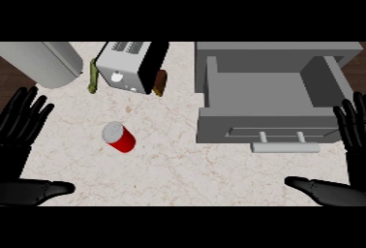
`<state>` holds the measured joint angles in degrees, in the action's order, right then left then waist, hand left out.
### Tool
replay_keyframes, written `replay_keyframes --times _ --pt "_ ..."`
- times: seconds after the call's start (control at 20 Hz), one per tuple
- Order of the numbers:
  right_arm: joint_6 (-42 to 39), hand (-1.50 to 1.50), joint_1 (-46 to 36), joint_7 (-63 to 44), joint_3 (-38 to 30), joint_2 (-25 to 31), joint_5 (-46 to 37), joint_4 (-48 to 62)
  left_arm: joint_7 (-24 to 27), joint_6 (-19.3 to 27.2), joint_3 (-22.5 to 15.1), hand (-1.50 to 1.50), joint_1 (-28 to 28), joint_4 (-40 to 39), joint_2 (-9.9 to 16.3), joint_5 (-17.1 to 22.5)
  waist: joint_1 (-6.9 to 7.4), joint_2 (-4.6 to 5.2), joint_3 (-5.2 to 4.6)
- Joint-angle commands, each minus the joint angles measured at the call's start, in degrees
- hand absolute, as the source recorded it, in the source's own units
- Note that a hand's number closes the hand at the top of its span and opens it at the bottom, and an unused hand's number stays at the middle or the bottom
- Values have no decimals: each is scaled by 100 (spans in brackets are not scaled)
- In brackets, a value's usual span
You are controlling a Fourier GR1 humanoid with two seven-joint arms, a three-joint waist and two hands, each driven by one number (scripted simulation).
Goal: Pick up the can, place it into the drawer and close the drawer
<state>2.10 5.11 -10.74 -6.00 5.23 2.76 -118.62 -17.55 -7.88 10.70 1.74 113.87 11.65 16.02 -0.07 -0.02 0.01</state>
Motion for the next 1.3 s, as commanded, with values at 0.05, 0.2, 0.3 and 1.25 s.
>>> replay_keyframes --times 0.05,0.2,0.3,1.25 --pt "-187 -150 -105 100 -235 101 155 216 247 -170 -168 -150 315 -138 -231 -259 12 0 -1" --pt "-306 -150 280 12 -453 145 355 -194 -38 -48 -254 -150 104 -157 -228 -368 -2 -2 -1" --pt "-349 -150 208 531 -454 55 320 264 541 -104 -452 -150 222 -736 -427 -666 1 3 -1" --pt "-597 -150 710 26 -452 -124 273 -725 2722 485 -539 -150 110 -3319 -921 -1735 -9 0 -2"
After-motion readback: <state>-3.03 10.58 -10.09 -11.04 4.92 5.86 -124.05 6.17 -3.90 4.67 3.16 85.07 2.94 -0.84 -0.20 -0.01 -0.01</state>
